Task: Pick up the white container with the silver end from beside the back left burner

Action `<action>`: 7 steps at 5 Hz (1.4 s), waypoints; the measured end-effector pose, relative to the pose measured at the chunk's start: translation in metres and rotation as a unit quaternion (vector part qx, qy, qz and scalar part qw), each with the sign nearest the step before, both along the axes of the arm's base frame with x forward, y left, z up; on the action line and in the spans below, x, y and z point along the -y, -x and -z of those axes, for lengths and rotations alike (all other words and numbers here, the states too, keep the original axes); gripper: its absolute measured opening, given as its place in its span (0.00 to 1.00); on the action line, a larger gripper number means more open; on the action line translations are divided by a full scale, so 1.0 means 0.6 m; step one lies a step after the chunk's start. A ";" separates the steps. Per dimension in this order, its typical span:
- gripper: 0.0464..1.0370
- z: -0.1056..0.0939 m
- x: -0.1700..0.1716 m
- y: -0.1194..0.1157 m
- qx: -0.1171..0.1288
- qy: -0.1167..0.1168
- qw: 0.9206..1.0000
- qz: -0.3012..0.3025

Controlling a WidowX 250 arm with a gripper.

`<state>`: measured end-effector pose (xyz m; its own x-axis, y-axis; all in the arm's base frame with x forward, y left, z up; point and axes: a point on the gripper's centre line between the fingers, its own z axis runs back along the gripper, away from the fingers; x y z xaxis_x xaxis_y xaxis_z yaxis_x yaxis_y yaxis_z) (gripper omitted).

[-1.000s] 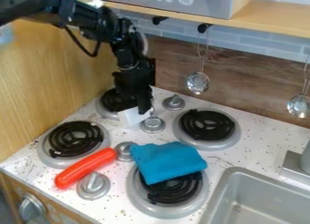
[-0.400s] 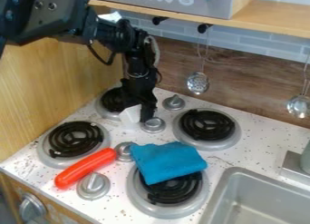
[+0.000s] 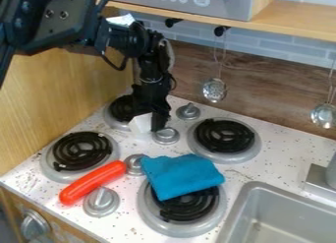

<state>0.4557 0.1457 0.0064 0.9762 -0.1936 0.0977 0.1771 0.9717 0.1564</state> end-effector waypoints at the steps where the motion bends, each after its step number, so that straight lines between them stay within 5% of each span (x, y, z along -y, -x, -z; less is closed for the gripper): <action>1: 0.76 0.001 0.002 0.000 0.000 -0.009 1.000 0.005; 5: 0.72 -0.004 0.016 0.025 0.020 -0.015 0.999 0.031; 7: 0.62 -0.071 0.056 0.044 0.128 0.023 0.988 0.084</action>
<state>0.4293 0.1119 0.0488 0.8729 -0.3397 0.3503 0.2956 0.9393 0.1742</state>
